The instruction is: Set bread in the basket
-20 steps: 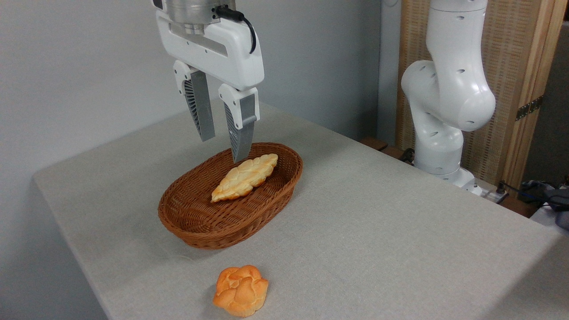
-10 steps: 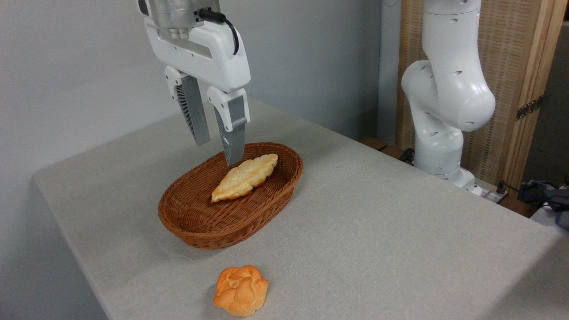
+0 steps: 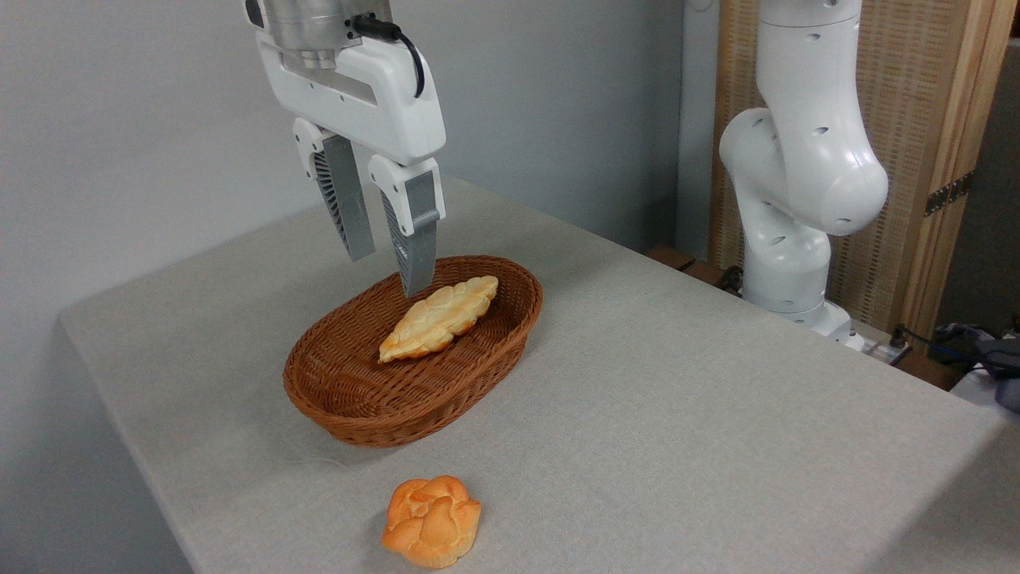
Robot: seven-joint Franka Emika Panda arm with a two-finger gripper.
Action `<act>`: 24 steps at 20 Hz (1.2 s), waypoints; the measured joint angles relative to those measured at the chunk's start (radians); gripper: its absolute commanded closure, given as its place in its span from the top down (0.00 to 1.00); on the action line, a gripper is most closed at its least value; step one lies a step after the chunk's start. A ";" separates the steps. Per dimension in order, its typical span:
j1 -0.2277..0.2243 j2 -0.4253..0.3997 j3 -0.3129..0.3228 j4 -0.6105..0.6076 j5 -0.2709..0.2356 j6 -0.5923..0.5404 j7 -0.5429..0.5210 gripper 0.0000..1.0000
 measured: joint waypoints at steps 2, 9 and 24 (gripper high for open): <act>0.102 0.000 -0.111 0.000 0.000 0.000 -0.001 1.00; 0.232 0.000 -0.244 0.000 0.000 0.000 -0.002 1.00; 0.239 0.000 -0.245 0.000 0.000 0.000 -0.002 1.00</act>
